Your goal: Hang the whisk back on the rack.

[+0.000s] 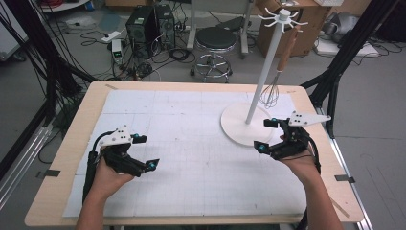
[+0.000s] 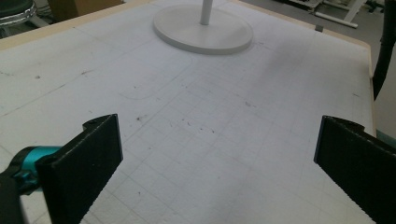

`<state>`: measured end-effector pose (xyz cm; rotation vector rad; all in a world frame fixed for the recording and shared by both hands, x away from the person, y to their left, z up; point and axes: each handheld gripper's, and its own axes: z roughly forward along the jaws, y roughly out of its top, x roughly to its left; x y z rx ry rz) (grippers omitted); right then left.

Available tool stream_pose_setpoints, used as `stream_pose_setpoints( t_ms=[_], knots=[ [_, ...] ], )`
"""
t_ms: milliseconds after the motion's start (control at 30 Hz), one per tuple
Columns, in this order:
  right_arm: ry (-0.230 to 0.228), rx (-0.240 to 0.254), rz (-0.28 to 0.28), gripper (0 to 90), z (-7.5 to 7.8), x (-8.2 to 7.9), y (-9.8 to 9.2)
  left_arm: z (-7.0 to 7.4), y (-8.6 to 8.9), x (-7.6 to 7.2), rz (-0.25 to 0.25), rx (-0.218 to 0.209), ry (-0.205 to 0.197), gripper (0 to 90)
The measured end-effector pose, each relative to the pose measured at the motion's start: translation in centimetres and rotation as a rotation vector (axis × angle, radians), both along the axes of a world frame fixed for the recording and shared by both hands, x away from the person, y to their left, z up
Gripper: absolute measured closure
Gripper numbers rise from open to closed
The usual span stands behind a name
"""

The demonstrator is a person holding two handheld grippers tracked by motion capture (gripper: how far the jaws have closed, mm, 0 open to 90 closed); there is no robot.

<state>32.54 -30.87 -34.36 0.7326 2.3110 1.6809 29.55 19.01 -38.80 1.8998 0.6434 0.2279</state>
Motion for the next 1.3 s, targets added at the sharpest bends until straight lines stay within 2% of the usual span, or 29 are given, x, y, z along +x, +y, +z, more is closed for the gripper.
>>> stream_pose_setpoints(
  t_ms=[100, 200, 400, 500, 600, 633, 700, 800, 867, 967, 1133, 1300],
  knots=[
    [0.012, -0.008, -0.005, 0.5, -0.8, 0.0, -0.1, 0.0, 0.1, 0.1, -0.005, 0.0, -0.002, 1.6],
    [0.036, -0.042, -0.02, 0.5, -1.2, 0.0, 0.1, 0.0, 0.1, 0.2, 0.001, -0.009, 0.0, 1.7],
    [0.041, -0.098, -0.018, 0.5, -1.5, -0.4, 0.9, 0.2, 0.5, 0.3, 0.014, -0.02, -0.002, 1.6],
    [0.038, -0.12, -0.012, 0.5, -1.6, -0.6, 1.4, 0.2, 0.5, 0.3, 0.014, -0.011, -0.002, 1.7],
    [0.016, -0.12, -0.022, 0.5, -1.9, -0.8, 1.3, 0.1, 0.4, 0.3, 0.004, -0.008, -0.003, 1.6],
    [0.014, -0.106, -0.033, 0.6, -2.2, -1.0, 1.1, 0.1, 0.3, 0.3, 0.006, -0.01, -0.003, 1.7],
    [0.03, -0.082, -0.041, 0.6, -2.8, -1.1, 0.6, 0.1, 0.3, 0.3, 0.002, -0.01, -0.001, 1.6],
    [0.054, -0.085, -0.052, 0.5, -3.7, -1.2, 0.1, 0.0, 0.2, 0.3, 0.005, -0.002, 0.002, 1.6],
    [0.04, -0.091, -0.061, 0.6, -4.2, -1.4, -0.2, 0.0, 0.2, 0.3, 0.001, 0.0, -0.002, 1.6],
    [0.062, -0.07, -0.07, 0.5, -4.7, -1.5, -0.6, -0.1, 0.1, 0.2, -0.003, 0.001, 0.002, 1.6],
    [0.075, -0.068, -0.085, 0.6, -5.2, -1.6, -0.9, -0.6, 0.3, 0.2, 0.001, 0.003, 0.013, 1.6],
    [0.075, -0.068, -0.083, 0.5, -5.4, -1.6, -0.6, -0.5, 0.3, 0.1, -0.004, -0.004, 0.008, 1.6]
  ],
)
